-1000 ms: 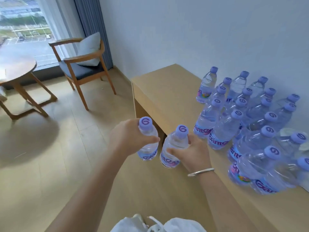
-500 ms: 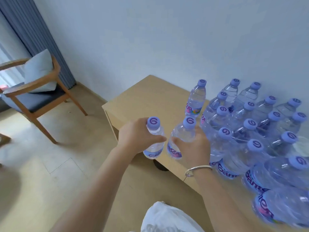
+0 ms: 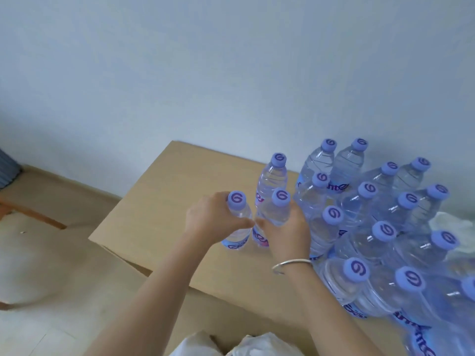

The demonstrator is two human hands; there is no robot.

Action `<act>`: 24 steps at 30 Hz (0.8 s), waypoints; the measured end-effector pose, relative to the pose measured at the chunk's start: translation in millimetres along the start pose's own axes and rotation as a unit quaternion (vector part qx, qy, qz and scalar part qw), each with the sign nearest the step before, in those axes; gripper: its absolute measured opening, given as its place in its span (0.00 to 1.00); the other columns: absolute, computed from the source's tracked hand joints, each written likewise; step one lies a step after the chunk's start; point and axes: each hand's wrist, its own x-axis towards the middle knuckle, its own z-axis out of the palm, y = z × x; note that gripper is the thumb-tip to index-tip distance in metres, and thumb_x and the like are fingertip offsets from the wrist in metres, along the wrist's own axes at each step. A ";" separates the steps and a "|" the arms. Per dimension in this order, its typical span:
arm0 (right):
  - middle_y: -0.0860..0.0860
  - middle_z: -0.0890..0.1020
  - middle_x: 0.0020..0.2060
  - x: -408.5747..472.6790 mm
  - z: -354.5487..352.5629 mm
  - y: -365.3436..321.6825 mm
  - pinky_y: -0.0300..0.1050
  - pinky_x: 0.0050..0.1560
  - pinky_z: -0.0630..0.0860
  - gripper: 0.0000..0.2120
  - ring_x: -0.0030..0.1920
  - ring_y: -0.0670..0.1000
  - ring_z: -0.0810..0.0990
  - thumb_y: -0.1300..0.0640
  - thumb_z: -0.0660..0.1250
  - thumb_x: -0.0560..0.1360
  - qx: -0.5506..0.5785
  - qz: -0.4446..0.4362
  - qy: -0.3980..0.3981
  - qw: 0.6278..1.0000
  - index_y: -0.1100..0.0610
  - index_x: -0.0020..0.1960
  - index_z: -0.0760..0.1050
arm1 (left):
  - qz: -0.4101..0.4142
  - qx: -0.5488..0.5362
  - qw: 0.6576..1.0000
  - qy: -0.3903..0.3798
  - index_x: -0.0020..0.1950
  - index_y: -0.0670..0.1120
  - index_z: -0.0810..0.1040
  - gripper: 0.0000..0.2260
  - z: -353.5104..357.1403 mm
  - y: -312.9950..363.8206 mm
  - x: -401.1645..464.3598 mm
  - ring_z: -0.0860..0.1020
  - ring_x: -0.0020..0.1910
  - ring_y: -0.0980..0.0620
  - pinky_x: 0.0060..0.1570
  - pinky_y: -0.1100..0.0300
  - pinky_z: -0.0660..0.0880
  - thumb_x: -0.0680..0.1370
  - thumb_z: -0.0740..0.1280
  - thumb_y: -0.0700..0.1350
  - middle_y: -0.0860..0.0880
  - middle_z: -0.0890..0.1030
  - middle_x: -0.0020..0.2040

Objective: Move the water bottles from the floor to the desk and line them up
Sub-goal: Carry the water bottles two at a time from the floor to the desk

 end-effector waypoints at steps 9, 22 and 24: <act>0.37 0.75 0.41 19.8 17.8 -4.2 0.35 0.45 0.67 0.23 0.46 0.44 0.75 0.57 0.77 0.64 0.008 0.063 0.085 0.994 0.47 0.53 0.71 | 0.093 0.017 0.990 -0.104 0.31 0.51 0.69 0.16 -11.8 -4.2 56.1 0.68 0.29 0.53 0.32 0.60 0.66 0.63 0.74 0.55 0.55 0.70 0.27; 0.48 0.75 0.58 -24.7 38.1 -13.7 0.40 0.60 0.70 0.35 0.60 0.45 0.73 0.44 0.68 0.61 0.042 0.106 0.096 0.989 0.53 0.66 0.66 | 0.110 0.144 0.966 -0.185 0.46 0.48 0.72 0.16 -10.0 -24.1 68.2 0.75 0.38 0.51 0.30 0.61 0.65 0.69 0.68 0.58 0.53 0.77 0.39; 0.48 0.74 0.60 -38.7 32.9 -13.4 0.37 0.57 0.67 0.31 0.60 0.45 0.71 0.47 0.67 0.65 0.021 0.126 0.063 0.990 0.53 0.67 0.67 | 0.089 0.239 0.946 -0.197 0.42 0.46 0.70 0.15 -7.5 -32.8 61.6 0.74 0.39 0.50 0.32 0.61 0.65 0.72 0.66 0.57 0.52 0.73 0.36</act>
